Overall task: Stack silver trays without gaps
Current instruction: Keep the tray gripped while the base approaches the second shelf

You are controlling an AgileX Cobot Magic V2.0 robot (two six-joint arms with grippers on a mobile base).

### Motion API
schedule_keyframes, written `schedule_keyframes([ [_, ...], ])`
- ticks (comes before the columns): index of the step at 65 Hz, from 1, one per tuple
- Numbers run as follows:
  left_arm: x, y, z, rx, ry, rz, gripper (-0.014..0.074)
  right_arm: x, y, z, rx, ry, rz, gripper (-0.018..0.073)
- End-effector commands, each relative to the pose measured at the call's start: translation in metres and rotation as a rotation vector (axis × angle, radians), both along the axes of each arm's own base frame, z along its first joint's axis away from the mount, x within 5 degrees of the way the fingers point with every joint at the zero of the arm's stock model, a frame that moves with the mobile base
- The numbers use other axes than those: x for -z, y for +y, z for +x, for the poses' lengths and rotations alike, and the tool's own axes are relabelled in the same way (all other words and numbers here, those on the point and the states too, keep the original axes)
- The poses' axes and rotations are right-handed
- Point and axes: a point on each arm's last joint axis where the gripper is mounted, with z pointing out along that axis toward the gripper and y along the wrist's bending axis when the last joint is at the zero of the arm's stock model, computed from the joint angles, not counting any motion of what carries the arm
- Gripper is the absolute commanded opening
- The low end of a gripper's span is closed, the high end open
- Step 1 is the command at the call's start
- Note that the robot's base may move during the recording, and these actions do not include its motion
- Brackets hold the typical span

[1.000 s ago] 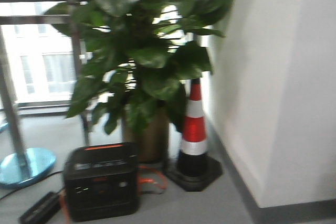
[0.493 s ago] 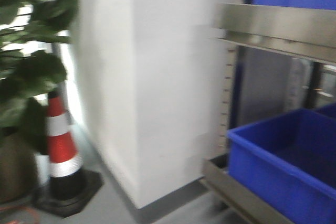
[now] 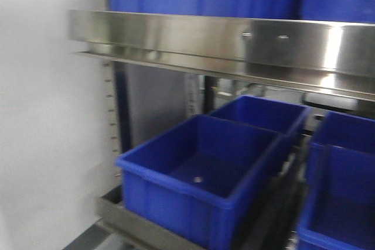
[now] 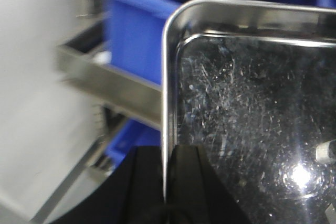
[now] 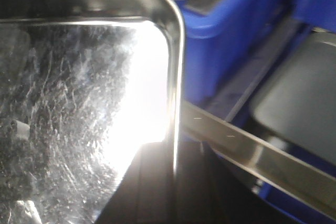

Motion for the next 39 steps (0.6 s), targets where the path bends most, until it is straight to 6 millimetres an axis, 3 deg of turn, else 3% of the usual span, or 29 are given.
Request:
schedule_keyframes([
  [1,-0.0085,0.0002,-0.0013,0.014,-0.057,-0.002,-0.0016,-0.0063,-0.0011,-0.0008,-0.012,-0.042,-0.002,-0.0078],
  [39,-0.0085,0.0002,-0.0013,0.014,-0.057,-0.002,-0.0016,-0.0063,-0.0011,-0.0008,-0.012,-0.042,-0.002,-0.0078],
])
